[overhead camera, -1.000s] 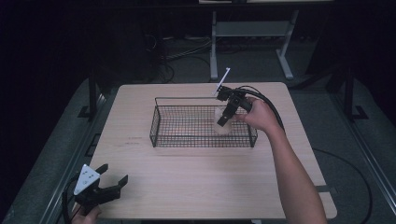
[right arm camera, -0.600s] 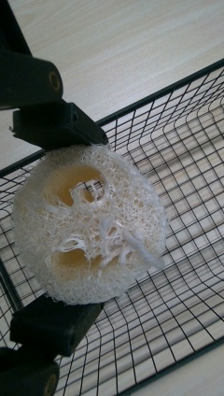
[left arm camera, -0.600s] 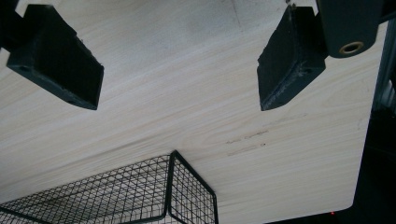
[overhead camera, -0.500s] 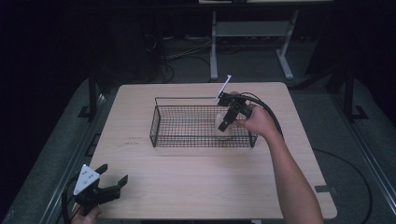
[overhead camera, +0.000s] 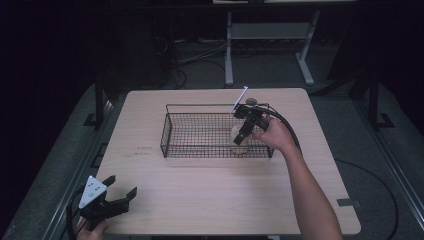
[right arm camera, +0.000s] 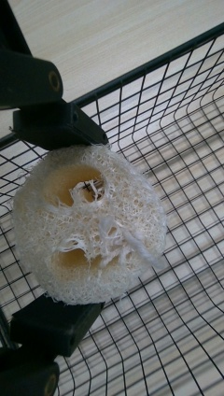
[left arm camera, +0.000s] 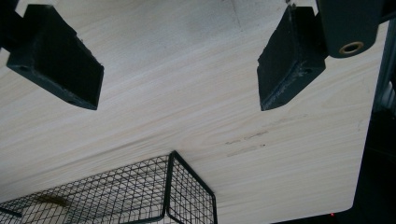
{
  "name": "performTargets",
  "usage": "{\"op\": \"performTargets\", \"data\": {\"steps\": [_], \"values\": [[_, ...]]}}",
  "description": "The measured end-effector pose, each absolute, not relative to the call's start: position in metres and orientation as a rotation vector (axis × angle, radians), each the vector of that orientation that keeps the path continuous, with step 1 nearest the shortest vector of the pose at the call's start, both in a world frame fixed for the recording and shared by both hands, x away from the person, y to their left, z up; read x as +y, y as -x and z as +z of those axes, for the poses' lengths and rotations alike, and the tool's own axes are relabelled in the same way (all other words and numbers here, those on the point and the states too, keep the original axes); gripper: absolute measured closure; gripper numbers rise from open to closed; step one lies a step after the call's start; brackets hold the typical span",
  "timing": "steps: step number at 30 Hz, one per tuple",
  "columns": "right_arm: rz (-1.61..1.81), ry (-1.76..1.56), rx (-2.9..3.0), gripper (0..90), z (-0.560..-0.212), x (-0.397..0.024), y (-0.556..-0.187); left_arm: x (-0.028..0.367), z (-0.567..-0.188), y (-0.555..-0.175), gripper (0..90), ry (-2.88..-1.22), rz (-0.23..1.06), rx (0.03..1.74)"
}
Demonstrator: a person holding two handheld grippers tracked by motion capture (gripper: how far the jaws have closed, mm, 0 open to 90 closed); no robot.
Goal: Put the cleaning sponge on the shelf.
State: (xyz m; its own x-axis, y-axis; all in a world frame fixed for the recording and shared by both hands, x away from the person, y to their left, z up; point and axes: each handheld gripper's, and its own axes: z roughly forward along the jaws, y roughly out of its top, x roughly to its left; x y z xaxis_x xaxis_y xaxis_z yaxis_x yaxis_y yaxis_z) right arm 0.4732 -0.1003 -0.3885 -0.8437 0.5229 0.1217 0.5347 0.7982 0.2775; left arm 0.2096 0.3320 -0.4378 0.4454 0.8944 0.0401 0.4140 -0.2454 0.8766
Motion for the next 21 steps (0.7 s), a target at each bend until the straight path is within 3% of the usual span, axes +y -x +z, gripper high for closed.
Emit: {"op": "performTargets", "data": {"steps": [21], "values": [[-0.522,0.888,-2.924,18.1,-0.3872,-0.1072,-0.4737,0.3342,-0.4392,-0.2110,13.8,-1.847,0.705,1.117]]}}
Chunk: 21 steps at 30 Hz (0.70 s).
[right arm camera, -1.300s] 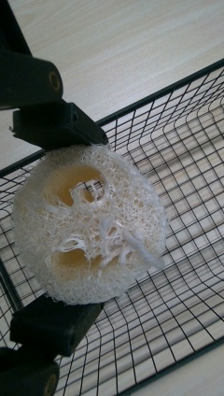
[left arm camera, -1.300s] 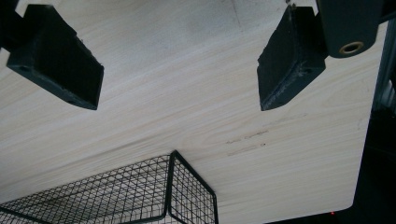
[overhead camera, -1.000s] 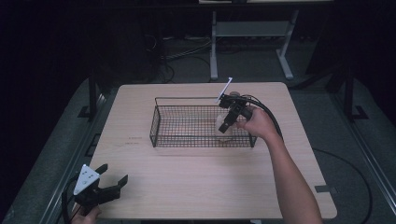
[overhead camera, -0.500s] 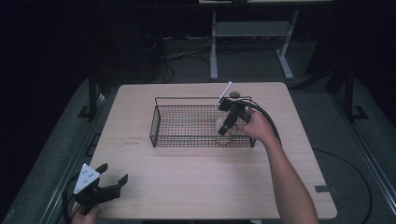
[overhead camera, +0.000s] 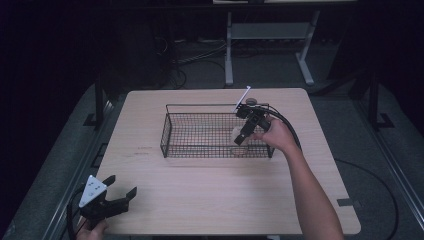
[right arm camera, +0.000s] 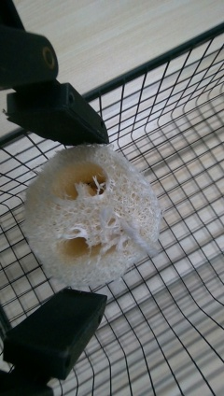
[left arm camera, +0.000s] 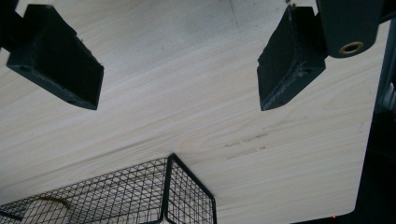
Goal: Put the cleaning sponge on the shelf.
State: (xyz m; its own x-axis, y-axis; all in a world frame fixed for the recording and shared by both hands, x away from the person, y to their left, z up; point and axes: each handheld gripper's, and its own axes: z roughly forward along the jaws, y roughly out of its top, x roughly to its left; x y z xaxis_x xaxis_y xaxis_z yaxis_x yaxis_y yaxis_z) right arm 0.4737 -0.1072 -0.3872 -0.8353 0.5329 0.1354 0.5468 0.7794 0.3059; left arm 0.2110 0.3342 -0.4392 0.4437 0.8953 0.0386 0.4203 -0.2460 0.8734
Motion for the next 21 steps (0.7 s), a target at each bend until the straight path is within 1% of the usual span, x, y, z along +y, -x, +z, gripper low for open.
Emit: {"op": "performTargets", "data": {"steps": [12,16,21], "values": [[-0.632,0.891,-2.953,15.5,-0.360,-0.120,-0.461,0.335,-0.439,-0.210,13.8,-1.849,0.706,1.118],[-0.639,0.891,-2.950,14.7,-0.354,-0.122,-0.456,0.332,-0.441,-0.210,13.8,-1.874,0.712,1.111],[-0.641,0.875,-2.963,14.4,-0.348,-0.123,-0.448,0.332,-0.440,-0.210,13.8,-1.866,0.708,1.111]]}}
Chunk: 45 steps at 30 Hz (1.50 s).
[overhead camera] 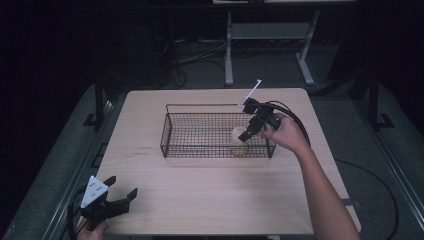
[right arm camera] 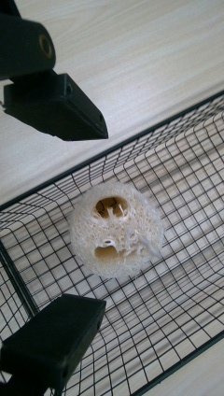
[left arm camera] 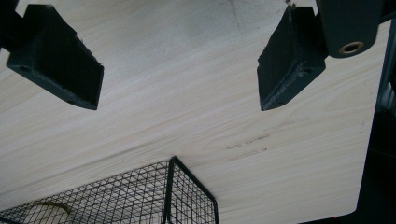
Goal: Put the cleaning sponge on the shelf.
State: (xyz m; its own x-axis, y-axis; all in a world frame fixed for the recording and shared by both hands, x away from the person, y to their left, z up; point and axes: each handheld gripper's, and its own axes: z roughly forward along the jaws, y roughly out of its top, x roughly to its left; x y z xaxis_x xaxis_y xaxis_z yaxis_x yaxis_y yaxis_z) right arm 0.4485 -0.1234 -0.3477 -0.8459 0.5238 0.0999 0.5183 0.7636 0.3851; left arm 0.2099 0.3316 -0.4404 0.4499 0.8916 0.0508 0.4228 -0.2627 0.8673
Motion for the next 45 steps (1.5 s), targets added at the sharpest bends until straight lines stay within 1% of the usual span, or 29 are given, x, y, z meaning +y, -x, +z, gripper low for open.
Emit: {"op": "performTargets", "data": {"steps": [12,25,45], "values": [[0.635,-0.785,2.920,14.4,-0.334,-0.117,-0.426,0.334,-0.441,-0.209,13.8,-1.855,0.705,1.114],[0.677,-0.740,2.930,14.4,-0.329,-0.119,-0.408,0.329,-0.441,-0.210,13.8,-1.862,0.702,1.106],[0.679,-0.742,2.942,14.4,-0.337,-0.134,-0.382,0.327,-0.440,-0.209,13.8,-1.861,0.703,1.101]]}}
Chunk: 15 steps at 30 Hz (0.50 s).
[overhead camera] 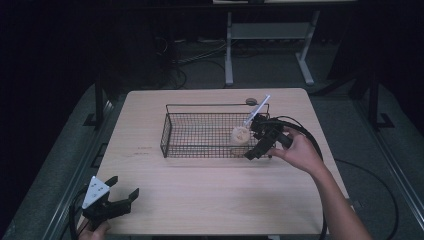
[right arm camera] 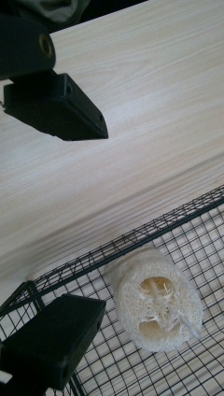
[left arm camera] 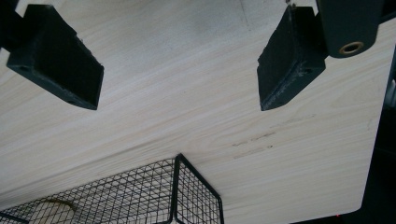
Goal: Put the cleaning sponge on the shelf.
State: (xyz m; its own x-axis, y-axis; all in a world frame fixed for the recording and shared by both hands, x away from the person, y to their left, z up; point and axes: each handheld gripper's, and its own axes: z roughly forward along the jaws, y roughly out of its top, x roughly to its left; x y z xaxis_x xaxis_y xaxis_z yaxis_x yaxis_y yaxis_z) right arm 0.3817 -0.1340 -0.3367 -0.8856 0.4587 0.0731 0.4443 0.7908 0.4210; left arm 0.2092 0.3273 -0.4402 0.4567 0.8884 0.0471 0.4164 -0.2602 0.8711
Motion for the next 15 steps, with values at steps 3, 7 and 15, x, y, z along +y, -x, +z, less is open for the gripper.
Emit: {"op": "performTargets", "data": {"steps": [3,7,15], "values": [[0.688,-0.738,2.942,14.4,-0.337,-0.136,-0.375,0.327,-0.440,-0.209,13.8,-1.862,0.703,1.099],[0.690,-0.720,2.931,14.4,-0.337,-0.141,-0.365,0.327,-0.440,-0.210,13.8,-1.868,0.703,1.096],[0.711,-0.730,2.923,14.4,-0.345,-0.155,-0.352,0.326,-0.440,-0.209,13.8,-1.868,0.703,1.094]]}}
